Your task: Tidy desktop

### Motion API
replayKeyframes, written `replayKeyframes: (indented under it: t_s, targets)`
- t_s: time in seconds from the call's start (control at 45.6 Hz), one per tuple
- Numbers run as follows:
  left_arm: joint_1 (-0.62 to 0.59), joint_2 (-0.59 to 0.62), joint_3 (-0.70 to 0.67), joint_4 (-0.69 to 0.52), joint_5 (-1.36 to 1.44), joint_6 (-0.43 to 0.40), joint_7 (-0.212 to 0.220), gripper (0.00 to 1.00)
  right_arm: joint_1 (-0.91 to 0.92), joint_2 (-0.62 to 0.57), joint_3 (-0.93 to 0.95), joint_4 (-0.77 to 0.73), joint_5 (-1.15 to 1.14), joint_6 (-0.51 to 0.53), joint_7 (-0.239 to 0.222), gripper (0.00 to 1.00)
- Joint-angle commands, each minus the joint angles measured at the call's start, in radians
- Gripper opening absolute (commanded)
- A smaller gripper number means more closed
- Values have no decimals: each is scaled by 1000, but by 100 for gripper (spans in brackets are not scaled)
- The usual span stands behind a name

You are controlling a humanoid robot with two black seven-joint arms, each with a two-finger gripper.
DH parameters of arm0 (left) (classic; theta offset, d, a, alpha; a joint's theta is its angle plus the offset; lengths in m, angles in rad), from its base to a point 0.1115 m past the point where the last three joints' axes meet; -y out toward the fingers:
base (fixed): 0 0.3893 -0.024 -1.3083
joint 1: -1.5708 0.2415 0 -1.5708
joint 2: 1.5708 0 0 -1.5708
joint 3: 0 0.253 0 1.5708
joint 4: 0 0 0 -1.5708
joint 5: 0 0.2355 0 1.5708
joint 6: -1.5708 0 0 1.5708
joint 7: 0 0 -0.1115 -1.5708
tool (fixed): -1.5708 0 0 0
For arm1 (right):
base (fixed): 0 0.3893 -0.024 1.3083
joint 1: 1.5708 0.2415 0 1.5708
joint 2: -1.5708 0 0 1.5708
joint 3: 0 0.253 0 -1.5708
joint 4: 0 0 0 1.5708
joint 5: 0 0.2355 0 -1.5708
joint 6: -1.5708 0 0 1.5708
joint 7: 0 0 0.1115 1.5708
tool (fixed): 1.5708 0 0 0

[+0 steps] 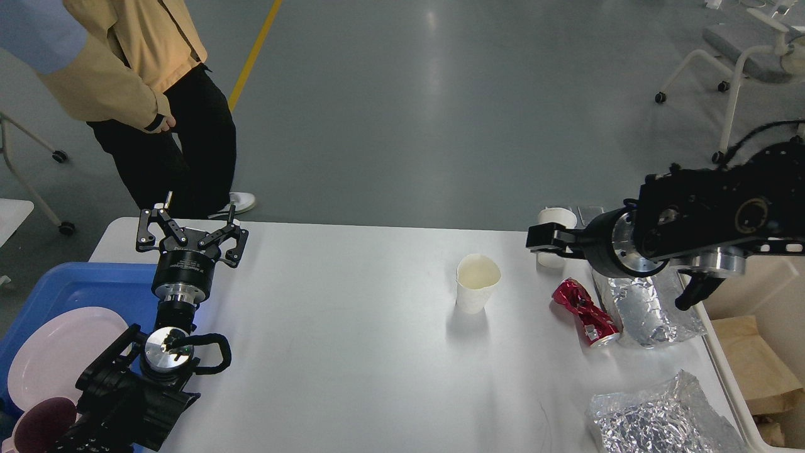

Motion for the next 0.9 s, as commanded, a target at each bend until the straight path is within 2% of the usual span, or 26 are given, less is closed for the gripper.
replayKeyframes:
  t_s: [0.0, 0.11, 0.263, 0.417, 0.548, 0.768, 0.877]
  targets:
    - [0, 0, 0, 0, 0, 0, 0, 100, 9, 94, 5, 8, 5, 94, 14, 100]
    - [0, 0, 0, 0, 0, 0, 0, 100, -31, 77, 3, -7, 8, 90, 6, 100]
    - [0, 0, 0, 0, 0, 0, 0, 100, -140, -9, -11, -32, 40, 71, 2, 100]
    - [0, 0, 0, 0, 0, 0, 0, 100, -318, -87, -11, -101, 183, -28, 2, 100]
    - [0, 0, 0, 0, 0, 0, 0, 100, -444, -101, 14, -175, 292, -116, 3, 100]
    - [0, 0, 0, 0, 0, 0, 0, 100, -665, -110, 169, -323, 401, -289, 5, 100]
    - [0, 0, 0, 0, 0, 0, 0, 100, -746, -110, 227, -392, 405, -320, 5, 100]
